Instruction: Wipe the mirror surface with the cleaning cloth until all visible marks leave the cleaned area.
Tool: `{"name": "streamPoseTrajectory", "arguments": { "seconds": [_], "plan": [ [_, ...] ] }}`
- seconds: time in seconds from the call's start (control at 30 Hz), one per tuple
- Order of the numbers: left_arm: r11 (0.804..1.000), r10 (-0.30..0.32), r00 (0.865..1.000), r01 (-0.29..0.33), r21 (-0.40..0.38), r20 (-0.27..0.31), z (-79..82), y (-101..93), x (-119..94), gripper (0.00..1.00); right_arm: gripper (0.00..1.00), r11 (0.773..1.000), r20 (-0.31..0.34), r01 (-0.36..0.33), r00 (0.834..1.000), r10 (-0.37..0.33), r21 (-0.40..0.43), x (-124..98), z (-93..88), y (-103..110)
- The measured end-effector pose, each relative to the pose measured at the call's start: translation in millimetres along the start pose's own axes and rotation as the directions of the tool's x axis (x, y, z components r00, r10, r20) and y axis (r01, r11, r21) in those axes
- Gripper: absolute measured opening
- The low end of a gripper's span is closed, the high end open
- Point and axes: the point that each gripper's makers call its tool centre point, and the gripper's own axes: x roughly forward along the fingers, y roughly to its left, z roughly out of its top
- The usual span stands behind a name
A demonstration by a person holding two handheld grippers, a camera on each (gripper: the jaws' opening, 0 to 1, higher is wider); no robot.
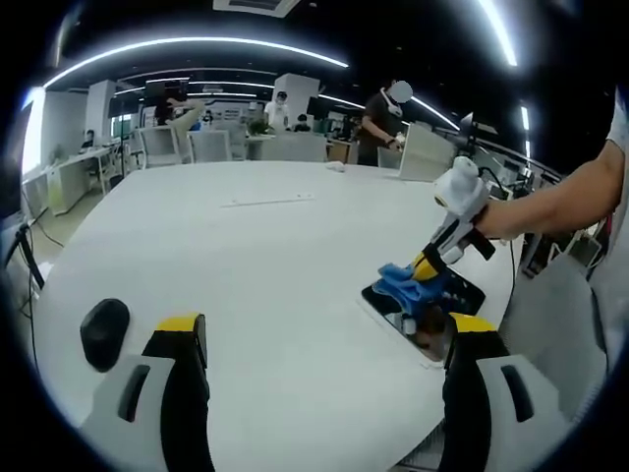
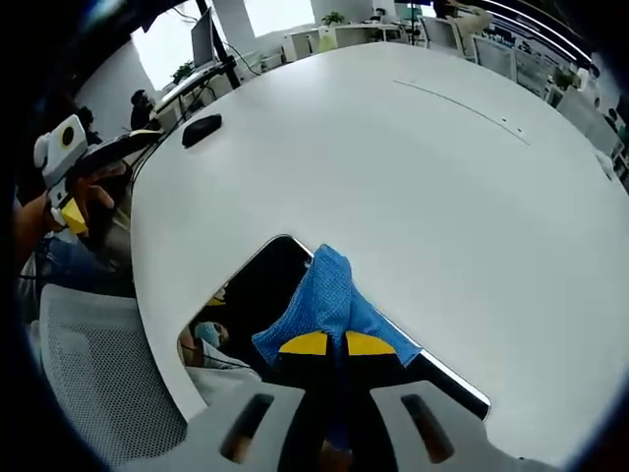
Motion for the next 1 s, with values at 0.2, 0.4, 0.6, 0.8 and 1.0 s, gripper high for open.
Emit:
{"name": "streamPoseTrajectory", "arguments": {
  "seconds": [0.2,0.4,0.6,0.8,1.0],
  "plan": [
    [1.000,0.000,1.000,0.000,0.004,-0.002,1.3,2.1,0,0.99,0.00,1.000,0.005,-0.001,1.000,0.001,0.002,0,-0.1,0],
    [1.000,-0.004,1.000,0.004,0.009,-0.005,2.1,2.0,-1,0.99,0.00,1.000,0.010,0.010,1.000,-0.010,0.003,1,5.6,-6],
    [1.000,-0.002,1.000,0.002,0.007,0.000,3.0,3.3,-1,0.99,0.00,1.000,0.030,0.018,0.999,-0.018,-0.007,2,9.1,-9],
    [1.000,-0.003,1.000,0.003,0.004,0.003,2.7,3.6,0,0.99,0.00,1.000,0.017,0.001,1.000,-0.001,0.000,3,9.1,-9],
    [1.000,-0.004,1.000,0.004,0.006,0.001,2.3,3.4,0,0.99,0.00,1.000,0.016,-0.003,1.000,0.003,0.005,2,7.6,-9]
  ]
}}
